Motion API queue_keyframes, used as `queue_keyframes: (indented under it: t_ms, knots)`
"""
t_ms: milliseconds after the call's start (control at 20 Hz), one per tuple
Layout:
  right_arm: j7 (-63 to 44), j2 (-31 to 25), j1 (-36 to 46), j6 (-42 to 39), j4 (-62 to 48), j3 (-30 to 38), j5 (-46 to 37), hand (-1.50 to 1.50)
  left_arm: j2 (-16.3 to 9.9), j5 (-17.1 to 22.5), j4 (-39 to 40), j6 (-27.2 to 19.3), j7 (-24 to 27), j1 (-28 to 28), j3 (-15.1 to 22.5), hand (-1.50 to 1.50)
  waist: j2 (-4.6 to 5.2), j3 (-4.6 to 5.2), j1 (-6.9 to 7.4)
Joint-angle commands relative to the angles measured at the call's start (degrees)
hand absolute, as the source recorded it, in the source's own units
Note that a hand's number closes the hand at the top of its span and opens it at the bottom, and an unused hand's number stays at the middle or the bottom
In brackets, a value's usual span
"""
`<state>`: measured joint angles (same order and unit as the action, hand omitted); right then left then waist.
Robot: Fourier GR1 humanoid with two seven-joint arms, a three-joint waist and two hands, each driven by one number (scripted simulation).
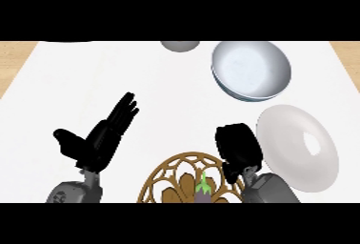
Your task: Pick the cupcake from the plate and place it in the bowl
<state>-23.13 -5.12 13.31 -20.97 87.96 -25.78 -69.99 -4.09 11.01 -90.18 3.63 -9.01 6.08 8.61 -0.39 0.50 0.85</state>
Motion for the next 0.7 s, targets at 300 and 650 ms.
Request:
queue_keyframes:
  t_ms: [300, 650]
  knots:
    - [-16.5, 5.1, 6.8, -8.1, 22.3, -6.1, 3.1, 1.50, -0.2, 0.1, 0.3, 0.4, 0.0, -0.8, -1.3, 0.00, 0.19, -0.46, -0.81]
    - [-28.6, 5.1, 14.1, -16.2, 36.8, -6.8, 4.1, 1.50, 0.4, -0.7, 0.4, -0.4, -1.9, 1.5, -1.2, 0.00, 0.16, -0.45, -0.87]
